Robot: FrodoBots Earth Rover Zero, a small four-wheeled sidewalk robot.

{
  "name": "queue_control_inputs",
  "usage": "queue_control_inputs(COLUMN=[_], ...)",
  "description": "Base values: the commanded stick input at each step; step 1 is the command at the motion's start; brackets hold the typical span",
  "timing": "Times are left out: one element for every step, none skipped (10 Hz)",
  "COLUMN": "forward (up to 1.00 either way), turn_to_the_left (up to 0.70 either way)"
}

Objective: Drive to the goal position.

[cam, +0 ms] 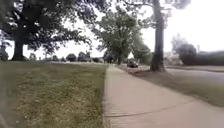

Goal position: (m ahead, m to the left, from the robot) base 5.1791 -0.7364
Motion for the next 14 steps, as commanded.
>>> queue_control_inputs(forward=[1.0, 1.0, 1.0, 1.0, 1.0, 1.0, 1.0, 1.0, 1.0, 1.0, 1.0, 1.0, 1.0, 1.0], turn_to_the_left=[0.0, 0.0, 0.0, 0.0, 0.0, 0.0, 0.0, 0.0, 0.0, 0.0, 0.0, 0.0, 0.0, 0.02])
